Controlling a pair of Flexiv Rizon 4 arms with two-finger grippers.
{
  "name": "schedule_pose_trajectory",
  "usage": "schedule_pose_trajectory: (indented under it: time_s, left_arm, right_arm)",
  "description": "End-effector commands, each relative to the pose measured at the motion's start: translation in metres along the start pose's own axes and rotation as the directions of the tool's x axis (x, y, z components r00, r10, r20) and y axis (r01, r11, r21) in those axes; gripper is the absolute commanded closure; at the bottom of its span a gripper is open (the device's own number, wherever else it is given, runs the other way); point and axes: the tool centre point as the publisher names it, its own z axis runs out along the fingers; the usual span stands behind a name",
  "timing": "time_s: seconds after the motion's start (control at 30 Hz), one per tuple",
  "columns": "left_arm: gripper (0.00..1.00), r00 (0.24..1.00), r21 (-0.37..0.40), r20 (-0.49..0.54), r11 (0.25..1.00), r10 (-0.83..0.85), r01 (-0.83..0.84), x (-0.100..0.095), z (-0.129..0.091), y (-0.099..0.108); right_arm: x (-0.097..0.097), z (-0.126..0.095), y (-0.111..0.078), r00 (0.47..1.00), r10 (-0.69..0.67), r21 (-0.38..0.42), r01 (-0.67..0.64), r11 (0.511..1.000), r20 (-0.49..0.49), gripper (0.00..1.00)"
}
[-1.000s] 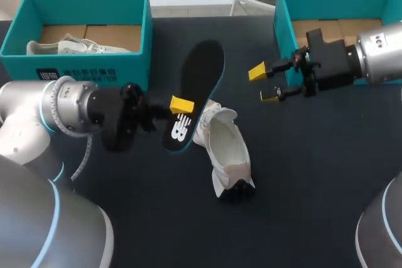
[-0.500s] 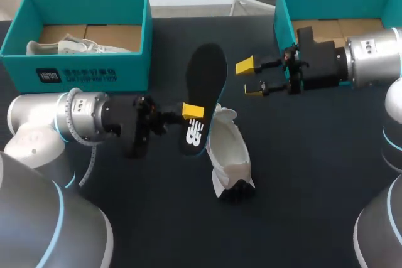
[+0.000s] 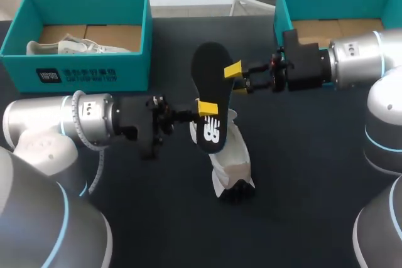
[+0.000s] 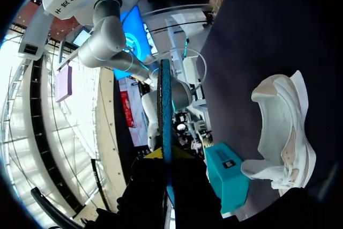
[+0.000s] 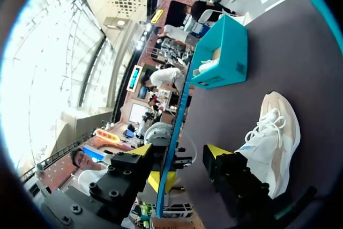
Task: Take the shoe out of the shoebox, open the shoe tongue, remove and reinsert the insole, then place the shoe into the shoebox
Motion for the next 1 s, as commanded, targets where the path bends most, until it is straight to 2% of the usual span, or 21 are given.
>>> schedule_pose_trajectory:
  time_s: [0.03,0.13,0.57,0.63,0.73,0.8,0.83,1.0]
  left_arm:
    - [1.00,1.000,-0.022,-0.022,1.000,-0.001,0.001,-0.003,0.002,-0.004]
    - [1.00,0.999,-0.018,-0.040,1.000,0.005,-0.006,-0.001,0.002,-0.002]
    - [1.00,0.997,0.005,-0.069,1.000,0.014,-0.014,0.003,0.012,0.011]
    - [1.00,0.998,-0.002,-0.067,1.000,0.019,-0.019,0.003,0.012,0.012]
    - [1.00,0.998,-0.011,-0.062,1.000,0.018,-0.019,0.003,0.012,0.014]
    - [1.00,0.998,-0.013,-0.060,1.000,0.018,-0.018,0.003,0.012,0.014]
    - [1.00,0.998,-0.014,-0.059,1.000,0.017,-0.018,0.003,0.012,0.014]
    - [1.00,0.999,-0.019,-0.051,1.000,0.003,-0.004,0.005,0.010,0.013]
  right_arm:
    - [-0.002,0.010,0.006,1.000,0.003,0.014,-0.003,1.000,-0.012,0.55]
    - [-0.002,0.015,0.008,1.000,0.009,0.043,-0.008,0.999,-0.023,0.55]
    - [-0.002,0.023,0.011,0.999,0.006,0.075,-0.002,0.997,-0.052,0.58]
    - [-0.003,0.024,0.011,0.999,0.008,0.075,-0.004,0.997,-0.052,0.62]
    - [-0.003,0.025,0.010,0.998,0.008,0.074,-0.004,0.997,-0.055,0.81]
    - [-0.004,0.025,0.009,0.998,0.008,0.073,-0.004,0.997,-0.057,0.87]
    - [-0.004,0.026,0.009,0.998,0.008,0.073,-0.004,0.997,-0.058,0.98]
    - [-0.004,0.026,0.009,0.998,0.009,0.070,-0.005,0.998,-0.054,1.00]
